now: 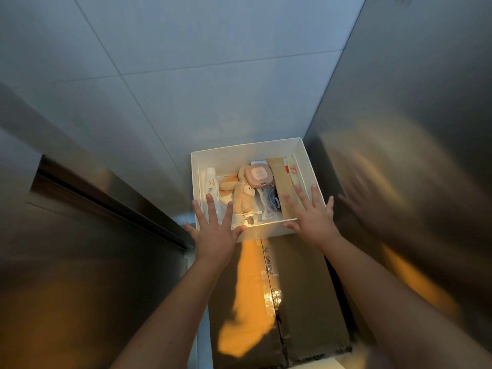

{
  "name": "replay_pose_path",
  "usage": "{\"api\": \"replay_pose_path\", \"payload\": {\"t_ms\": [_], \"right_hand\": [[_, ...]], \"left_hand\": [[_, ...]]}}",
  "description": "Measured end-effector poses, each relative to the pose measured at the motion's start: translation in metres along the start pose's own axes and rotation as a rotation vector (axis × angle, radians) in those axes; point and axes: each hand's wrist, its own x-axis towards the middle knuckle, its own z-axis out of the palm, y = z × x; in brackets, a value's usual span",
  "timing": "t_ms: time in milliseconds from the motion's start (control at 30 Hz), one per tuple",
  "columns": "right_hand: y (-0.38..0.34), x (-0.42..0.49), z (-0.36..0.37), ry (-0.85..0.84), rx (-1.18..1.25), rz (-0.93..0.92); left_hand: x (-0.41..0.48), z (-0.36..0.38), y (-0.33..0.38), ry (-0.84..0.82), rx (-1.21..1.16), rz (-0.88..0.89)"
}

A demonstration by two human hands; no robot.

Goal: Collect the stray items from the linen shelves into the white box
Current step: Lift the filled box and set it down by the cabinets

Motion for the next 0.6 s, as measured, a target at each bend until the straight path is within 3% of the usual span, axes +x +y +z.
{"api": "replay_pose_path", "payload": {"t_ms": [600], "right_hand": [[-0.005, -0.02, 0.013, 0.005, 0.017, -0.006]], "left_hand": [[-0.024, 0.011, -0.003, -0.024, -0.034, 0.009]]}}
